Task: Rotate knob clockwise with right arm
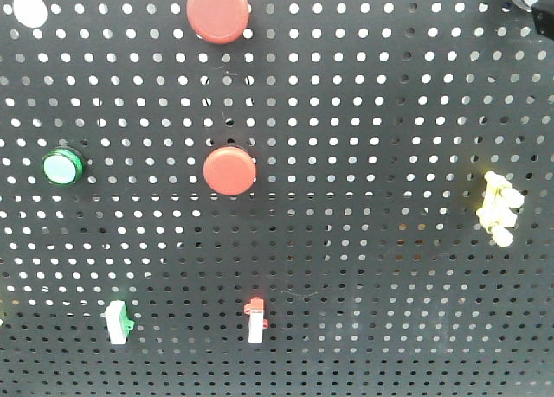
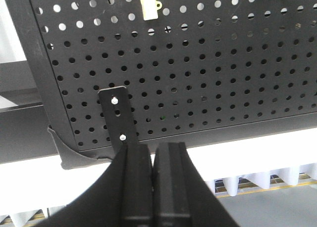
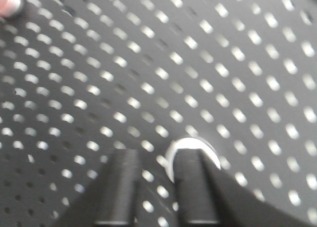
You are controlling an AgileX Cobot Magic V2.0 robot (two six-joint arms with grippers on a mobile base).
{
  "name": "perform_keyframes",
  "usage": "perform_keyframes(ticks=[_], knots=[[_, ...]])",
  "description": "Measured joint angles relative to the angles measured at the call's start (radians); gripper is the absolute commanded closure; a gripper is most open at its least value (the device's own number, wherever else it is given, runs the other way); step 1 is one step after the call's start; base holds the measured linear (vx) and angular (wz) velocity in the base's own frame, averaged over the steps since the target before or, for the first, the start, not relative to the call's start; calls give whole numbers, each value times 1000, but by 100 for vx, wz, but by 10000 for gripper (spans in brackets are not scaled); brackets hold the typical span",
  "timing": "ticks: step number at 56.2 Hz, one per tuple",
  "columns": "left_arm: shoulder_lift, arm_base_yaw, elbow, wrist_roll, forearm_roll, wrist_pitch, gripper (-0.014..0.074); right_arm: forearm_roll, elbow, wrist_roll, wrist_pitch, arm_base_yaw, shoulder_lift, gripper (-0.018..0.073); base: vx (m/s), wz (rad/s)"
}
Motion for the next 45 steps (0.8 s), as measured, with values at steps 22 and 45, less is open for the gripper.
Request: perform_keyframes(ticks=[22, 45], knots=[[0, 0, 0, 0, 0, 0, 603, -157, -127, 192, 174, 0, 115, 333, 0, 0], [0, 0, 0, 0, 0, 0, 603, -139, -130, 297, 182, 2, 115, 568, 0, 0]])
